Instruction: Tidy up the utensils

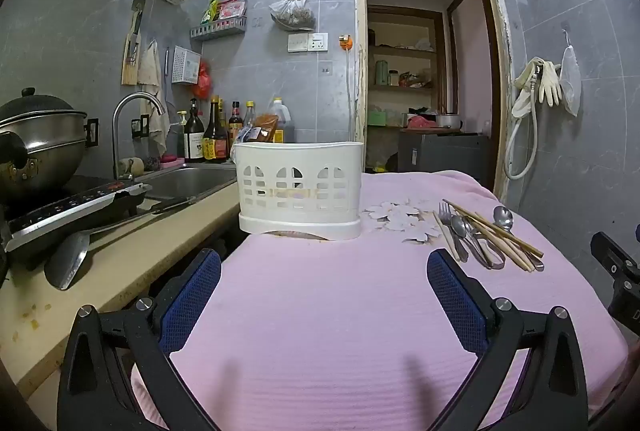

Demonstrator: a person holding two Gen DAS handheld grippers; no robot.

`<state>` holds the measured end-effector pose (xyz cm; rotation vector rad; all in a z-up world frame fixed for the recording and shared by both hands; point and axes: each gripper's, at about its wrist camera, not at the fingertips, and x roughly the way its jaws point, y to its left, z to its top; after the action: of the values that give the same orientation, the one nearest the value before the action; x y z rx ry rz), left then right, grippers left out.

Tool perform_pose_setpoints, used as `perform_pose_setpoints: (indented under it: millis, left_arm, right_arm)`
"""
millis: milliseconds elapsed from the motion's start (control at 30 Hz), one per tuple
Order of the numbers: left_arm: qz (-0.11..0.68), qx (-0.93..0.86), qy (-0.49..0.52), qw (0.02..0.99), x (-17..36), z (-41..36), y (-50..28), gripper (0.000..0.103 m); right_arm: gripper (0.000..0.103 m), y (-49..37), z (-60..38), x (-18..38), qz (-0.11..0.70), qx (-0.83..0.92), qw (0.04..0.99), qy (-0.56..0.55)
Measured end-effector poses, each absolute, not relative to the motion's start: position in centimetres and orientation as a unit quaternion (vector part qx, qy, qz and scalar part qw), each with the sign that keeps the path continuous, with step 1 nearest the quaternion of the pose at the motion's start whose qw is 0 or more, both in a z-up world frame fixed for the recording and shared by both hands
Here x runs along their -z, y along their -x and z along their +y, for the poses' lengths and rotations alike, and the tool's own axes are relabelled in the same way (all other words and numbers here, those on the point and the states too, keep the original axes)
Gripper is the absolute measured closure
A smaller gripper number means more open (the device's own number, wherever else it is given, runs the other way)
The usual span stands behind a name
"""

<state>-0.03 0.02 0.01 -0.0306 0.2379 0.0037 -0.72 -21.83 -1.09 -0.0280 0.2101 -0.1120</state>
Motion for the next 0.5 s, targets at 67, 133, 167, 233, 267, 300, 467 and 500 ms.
perform_pose_setpoints:
  millis: [67,133,167,233,267,300,467,500]
  left_arm:
    - [0.121,-0.002,0.014,0.993,0.01,0.02,0.0,0.002]
    - [0.12,-0.002,0.014,0.993,0.02,0.03,-0.01,0.002]
    - [0.119,-0.001,0.013,0.993,0.01,0.02,0.01,0.002]
    - [0.121,0.001,0.014,0.993,0.02,0.05,-0.01,0.002]
    - [0.122,0.002,0.015,0.992,0.05,-0.02,0.03,0.002]
    - [0.122,0.002,0.015,0.992,-0.14,0.08,0.0,0.002]
    - [0.12,0.002,0.014,0.993,-0.26,-0.13,0.3,0.002]
    - [0.119,0.002,0.014,0.993,-0.31,-0.1,0.43,0.002]
  right_arm:
    - [0.0,0.72,-21.82,1.12,0.101,0.056,0.993,0.014]
    - [0.0,0.74,-21.83,1.14,0.102,0.056,0.993,0.016]
    - [0.0,0.76,-21.86,1.15,0.101,0.056,0.993,0.016]
    - [0.0,0.7,-21.79,1.17,0.103,0.056,0.993,0.018]
    - [0.0,0.85,-21.62,1.06,0.102,0.056,0.993,0.018]
    - [0.0,0.96,-21.66,1.01,0.102,0.056,0.993,0.018]
    - [0.0,0.86,-21.81,0.93,0.105,0.056,0.993,0.019]
    - [0.0,0.89,-21.83,0.91,0.105,0.057,0.993,0.019]
